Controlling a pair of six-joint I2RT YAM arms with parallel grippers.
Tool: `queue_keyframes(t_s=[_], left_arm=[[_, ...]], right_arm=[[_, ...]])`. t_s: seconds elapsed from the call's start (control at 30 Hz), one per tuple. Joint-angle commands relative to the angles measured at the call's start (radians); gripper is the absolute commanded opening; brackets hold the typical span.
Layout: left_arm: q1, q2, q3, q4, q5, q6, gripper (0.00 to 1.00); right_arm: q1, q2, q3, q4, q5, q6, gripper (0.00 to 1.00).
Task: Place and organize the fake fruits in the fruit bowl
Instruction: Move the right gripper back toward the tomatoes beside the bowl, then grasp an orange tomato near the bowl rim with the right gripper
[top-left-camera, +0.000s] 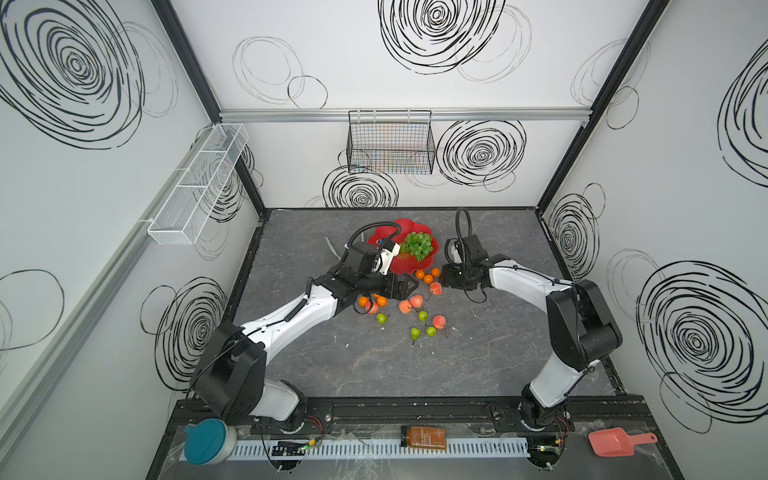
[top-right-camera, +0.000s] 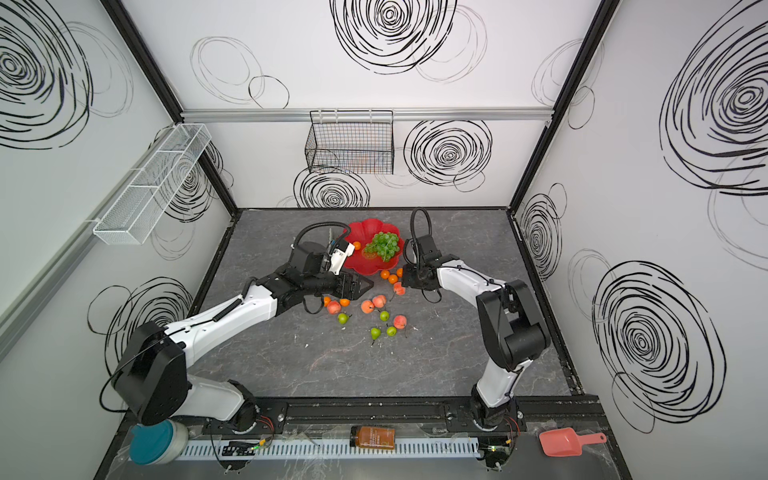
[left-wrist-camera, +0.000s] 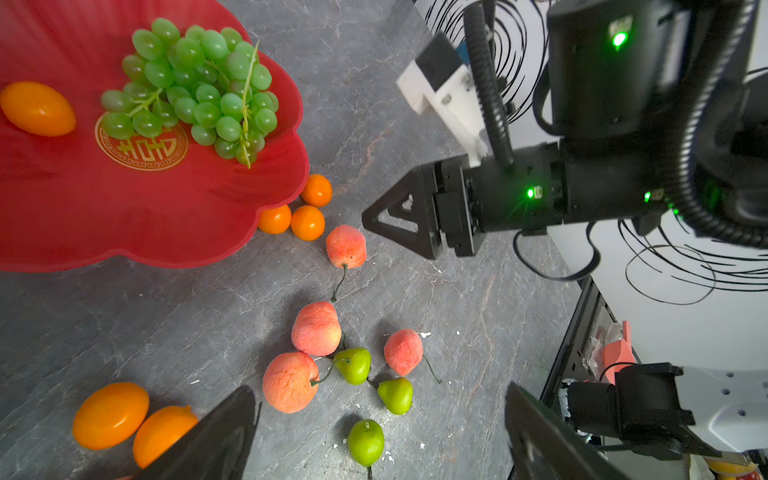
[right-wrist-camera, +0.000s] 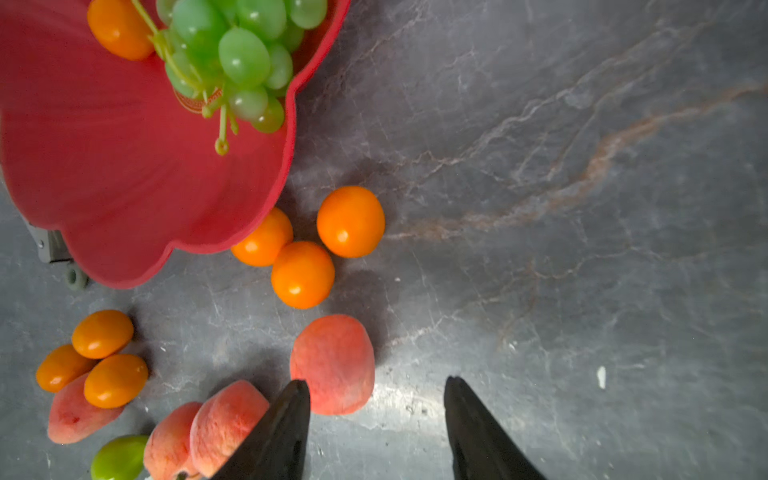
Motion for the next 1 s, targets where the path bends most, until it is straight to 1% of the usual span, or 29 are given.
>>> queue_keyframes(t_s=[0.0, 0.1, 0.23, 0.43, 0.73, 0.97], left_arm=[[0.001, 0.043, 0.094, 0.017, -0.015, -0.003, 0.96], [0.001, 0.084, 0.155, 0.010, -0.022, -0.009, 0.96], [0.001, 0.130, 0.196, 0.025, -0.021, -0.013, 0.96], [0.001, 0.152, 0.165, 0.070, -0.008, -0.015, 0.96], [0.026, 0.167, 0.155, 0.091, 0.022, -0.038, 0.96], [0.036, 0.168, 0.153, 0.096, 0.034, -0.046, 0.96]], right_arm=[[-0.017, 0.041, 0.048, 0.026, -0.025, 0.013, 0.56], [-0.033, 0.068, 0.063, 0.049, -0.058, 0.022, 0.55], [-0.037, 0.106, 0.098, 0.056, -0.082, 0.023, 0.55], [-0.037, 0.163, 0.148, 0.052, -0.101, 0.022, 0.55], [-0.036, 0.249, 0.216, 0.036, -0.114, 0.014, 0.55], [-0.036, 0.286, 0.244, 0.024, -0.117, 0.012, 0.53]])
